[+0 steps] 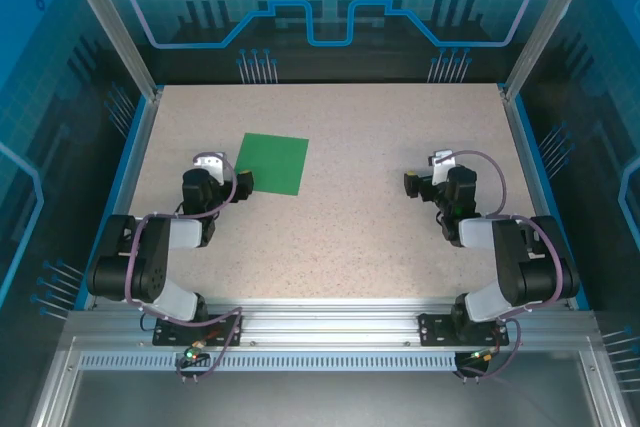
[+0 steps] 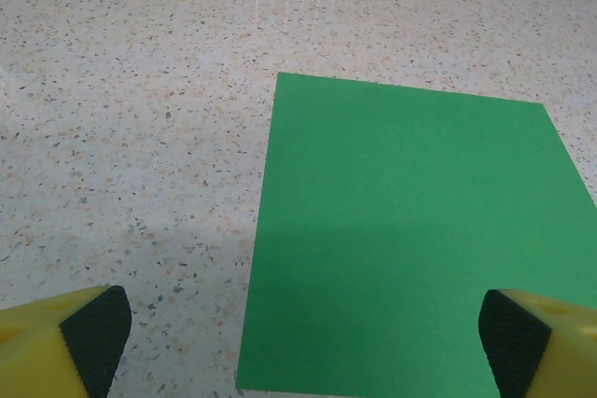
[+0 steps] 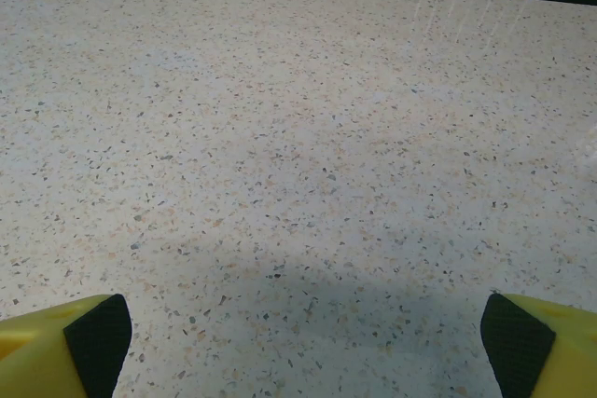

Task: Fold a paper plane with a square sheet of paper (fold left side to right side)
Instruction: Move the square sheet of paper to the center of the table.

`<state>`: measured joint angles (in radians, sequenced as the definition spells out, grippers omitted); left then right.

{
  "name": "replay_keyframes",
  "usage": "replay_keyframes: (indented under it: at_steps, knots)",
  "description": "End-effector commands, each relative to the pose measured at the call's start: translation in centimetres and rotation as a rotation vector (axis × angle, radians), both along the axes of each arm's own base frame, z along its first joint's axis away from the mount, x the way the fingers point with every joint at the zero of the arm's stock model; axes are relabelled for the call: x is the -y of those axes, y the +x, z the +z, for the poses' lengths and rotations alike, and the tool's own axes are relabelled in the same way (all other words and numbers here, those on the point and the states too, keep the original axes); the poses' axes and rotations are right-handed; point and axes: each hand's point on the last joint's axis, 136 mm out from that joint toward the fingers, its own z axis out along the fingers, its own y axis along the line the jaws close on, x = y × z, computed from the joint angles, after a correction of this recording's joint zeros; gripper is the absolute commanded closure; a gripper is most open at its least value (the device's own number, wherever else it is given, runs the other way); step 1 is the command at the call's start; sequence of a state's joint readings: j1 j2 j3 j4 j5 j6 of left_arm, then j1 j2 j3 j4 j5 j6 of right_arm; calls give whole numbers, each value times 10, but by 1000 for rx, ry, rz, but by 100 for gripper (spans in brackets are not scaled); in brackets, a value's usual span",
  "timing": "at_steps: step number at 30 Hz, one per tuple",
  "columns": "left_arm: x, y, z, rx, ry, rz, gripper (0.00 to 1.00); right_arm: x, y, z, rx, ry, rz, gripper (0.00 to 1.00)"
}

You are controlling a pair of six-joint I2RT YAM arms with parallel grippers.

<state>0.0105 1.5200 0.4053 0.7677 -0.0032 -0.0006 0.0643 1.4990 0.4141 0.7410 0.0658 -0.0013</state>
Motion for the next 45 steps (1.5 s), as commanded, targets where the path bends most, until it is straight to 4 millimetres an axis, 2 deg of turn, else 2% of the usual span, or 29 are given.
replay_keyframes:
  at_steps: [1, 22, 25, 28, 31, 34, 38, 41, 42, 45]
  knots:
    - [-3, 5, 9, 26, -4, 13, 1, -1, 6, 7, 21, 0, 15, 0]
    - [-5, 5, 11, 28, -4, 27, 1, 0, 6, 8, 23, 7, 16, 0]
    - [-13, 1, 26, 41, -3, 76, 1, 4, 6, 11, 21, 9, -13, 0]
    - [-19, -8, 48, 65, -2, 117, 1, 5, 3, 26, 22, 5, -17, 0]
    - [-24, -13, 75, 83, -48, 161, 1, 7, -3, 47, 25, -2, -39, 0]
    - [-22, -17, 95, 3, -175, 215, 1, 5, -11, 73, 36, 81, -79, 0]
    - [-4, -20, 102, -130, -311, 187, 1, -13, -26, 96, 3, 233, -107, 0]
    - [11, -24, 92, -253, -382, 173, 1, -42, -35, 108, -26, 344, -74, 0]
    - [17, -24, 84, -307, -395, 165, 1, -57, -38, 110, -34, 370, -36, 0]
    - [54, -23, 66, -436, -398, 74, 2, -94, -48, 106, -86, 368, 52, 0]
